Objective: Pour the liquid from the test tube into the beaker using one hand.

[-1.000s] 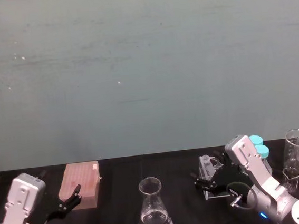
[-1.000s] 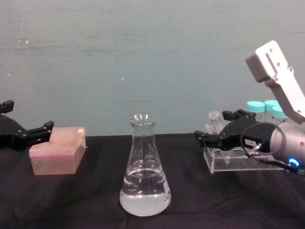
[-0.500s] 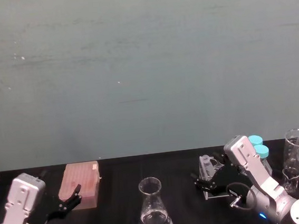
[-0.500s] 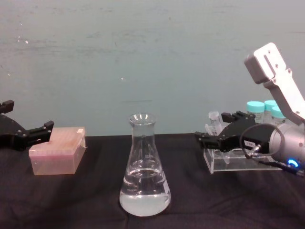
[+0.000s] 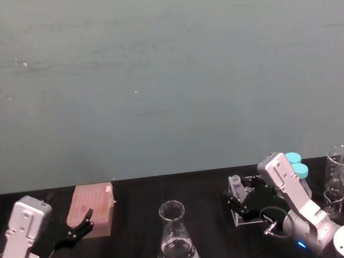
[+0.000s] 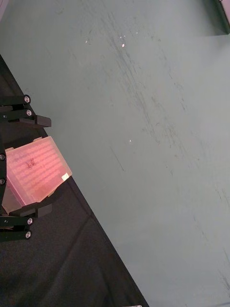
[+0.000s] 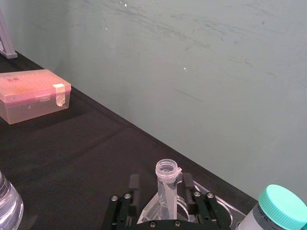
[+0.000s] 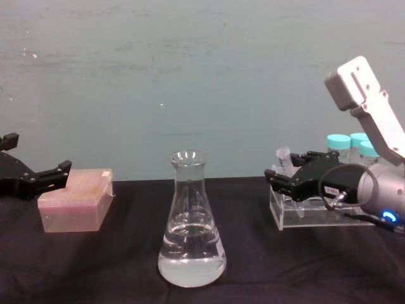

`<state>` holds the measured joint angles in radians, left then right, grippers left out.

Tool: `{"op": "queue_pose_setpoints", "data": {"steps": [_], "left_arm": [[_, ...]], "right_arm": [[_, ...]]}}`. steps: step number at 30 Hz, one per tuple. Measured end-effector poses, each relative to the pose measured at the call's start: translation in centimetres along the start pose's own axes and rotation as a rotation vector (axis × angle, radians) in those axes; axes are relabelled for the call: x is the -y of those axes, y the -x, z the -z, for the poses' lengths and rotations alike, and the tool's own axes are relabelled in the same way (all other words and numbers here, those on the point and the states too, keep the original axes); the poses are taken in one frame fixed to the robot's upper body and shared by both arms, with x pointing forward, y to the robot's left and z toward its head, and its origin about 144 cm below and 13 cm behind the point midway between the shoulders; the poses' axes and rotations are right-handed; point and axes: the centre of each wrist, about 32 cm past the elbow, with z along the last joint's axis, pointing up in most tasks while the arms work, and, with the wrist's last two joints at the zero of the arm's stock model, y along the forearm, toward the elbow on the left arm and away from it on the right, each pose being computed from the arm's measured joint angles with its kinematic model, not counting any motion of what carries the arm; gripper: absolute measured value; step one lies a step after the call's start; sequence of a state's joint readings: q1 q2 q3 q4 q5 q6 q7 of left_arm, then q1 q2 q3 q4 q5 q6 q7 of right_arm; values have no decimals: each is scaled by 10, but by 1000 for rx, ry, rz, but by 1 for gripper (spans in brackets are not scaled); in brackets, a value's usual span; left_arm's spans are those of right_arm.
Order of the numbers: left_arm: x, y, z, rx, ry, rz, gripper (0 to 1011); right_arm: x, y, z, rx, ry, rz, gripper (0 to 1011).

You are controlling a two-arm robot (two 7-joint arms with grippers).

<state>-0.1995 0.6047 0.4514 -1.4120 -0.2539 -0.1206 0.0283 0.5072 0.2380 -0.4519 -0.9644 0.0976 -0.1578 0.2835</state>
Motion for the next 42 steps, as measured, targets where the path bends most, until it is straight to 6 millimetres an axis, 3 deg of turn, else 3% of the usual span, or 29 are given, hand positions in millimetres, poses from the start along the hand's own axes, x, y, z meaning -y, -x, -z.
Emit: {"op": "queue_pose_setpoints", "data": {"steps": [12,42], "left_arm": [[0,0,0,0,0,0,1000],[0,0,0,0,0,0,1000]], "right_arm": [[0,0,0,0,-1,1,208],[2,-1,2,12,-6,26,199]]}}
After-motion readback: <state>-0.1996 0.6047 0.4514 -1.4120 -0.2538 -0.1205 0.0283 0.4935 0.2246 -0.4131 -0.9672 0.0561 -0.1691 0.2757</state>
